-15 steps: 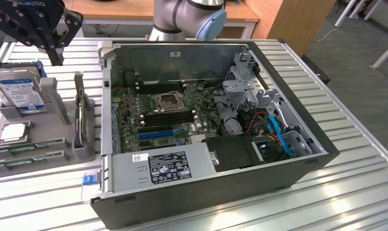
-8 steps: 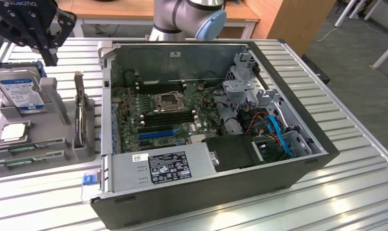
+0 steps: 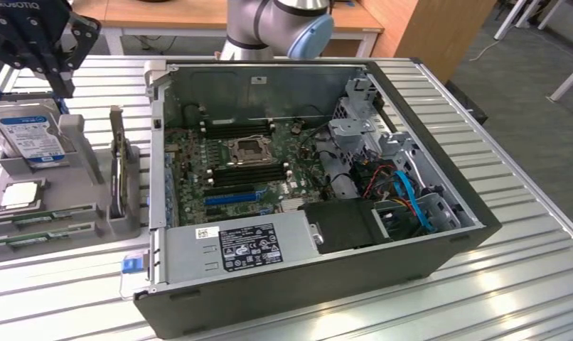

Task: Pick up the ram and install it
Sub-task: 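Reach for the ram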

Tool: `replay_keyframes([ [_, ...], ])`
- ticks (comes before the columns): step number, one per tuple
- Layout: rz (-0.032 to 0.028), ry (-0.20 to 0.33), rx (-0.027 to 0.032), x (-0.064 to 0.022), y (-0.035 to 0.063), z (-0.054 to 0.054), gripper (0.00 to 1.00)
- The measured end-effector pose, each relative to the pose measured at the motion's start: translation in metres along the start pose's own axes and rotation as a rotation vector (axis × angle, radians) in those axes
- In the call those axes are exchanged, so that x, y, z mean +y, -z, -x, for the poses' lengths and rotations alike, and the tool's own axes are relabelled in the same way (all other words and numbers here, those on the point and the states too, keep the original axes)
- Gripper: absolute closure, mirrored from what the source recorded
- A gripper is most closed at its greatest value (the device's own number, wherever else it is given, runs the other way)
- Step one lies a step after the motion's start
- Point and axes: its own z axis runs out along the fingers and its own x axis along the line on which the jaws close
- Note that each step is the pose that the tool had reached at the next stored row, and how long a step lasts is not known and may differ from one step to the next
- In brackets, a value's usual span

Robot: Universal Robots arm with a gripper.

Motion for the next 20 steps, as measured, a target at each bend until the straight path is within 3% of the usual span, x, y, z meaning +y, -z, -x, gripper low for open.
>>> replay_keyframes([
  [20, -0.0001, 0.000, 0.0000, -0.0022, 0.0001, -0.030, 0.90],
])
